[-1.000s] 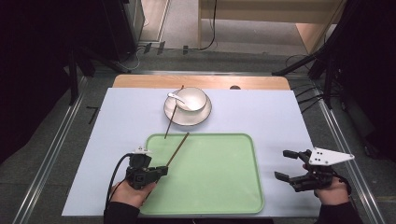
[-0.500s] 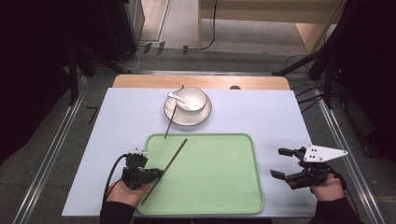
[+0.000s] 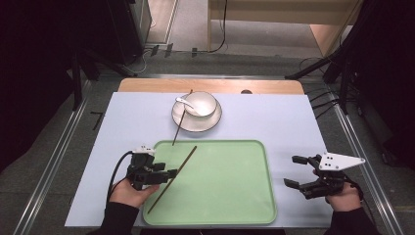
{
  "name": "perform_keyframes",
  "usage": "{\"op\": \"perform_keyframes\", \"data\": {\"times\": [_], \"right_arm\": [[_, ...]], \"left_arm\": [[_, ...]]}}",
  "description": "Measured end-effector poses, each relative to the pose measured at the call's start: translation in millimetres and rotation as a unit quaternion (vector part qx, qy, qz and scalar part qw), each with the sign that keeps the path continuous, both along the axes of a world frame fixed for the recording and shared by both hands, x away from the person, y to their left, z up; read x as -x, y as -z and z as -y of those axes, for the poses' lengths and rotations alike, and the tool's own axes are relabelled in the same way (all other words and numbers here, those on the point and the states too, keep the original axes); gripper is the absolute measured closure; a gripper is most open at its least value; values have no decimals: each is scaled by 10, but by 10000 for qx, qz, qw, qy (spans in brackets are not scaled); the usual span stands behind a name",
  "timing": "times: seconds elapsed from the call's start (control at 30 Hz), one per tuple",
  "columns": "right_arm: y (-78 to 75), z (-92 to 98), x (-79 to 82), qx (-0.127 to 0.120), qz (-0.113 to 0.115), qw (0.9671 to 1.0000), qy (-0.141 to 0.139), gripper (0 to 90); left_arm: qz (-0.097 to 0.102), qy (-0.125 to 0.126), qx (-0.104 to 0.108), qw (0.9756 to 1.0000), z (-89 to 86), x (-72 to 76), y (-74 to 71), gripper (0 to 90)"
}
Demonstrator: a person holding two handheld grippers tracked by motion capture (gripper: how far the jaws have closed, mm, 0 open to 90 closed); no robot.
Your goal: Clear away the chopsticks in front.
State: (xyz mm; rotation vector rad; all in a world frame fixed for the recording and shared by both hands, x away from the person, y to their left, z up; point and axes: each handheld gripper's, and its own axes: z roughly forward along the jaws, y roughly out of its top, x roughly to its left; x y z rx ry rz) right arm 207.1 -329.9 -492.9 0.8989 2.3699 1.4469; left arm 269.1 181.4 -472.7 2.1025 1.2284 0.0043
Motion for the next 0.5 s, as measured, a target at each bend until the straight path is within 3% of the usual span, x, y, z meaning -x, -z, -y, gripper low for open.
{"op": "perform_keyframes", "data": {"times": [0.1,0.3,0.5], "right_arm": [[0,4,11,-24,-9,10000,20,151],[1,20,18,-42,-7,10000,64,151],[6,25,17,-39,-21,10000,71,151]], "left_arm": [[-69,105,166,9998,-5,-57,-132,378],[99,253,97,9996,14,-234,-418,356],[115,233,85,9996,3,-453,-629,345]]}}
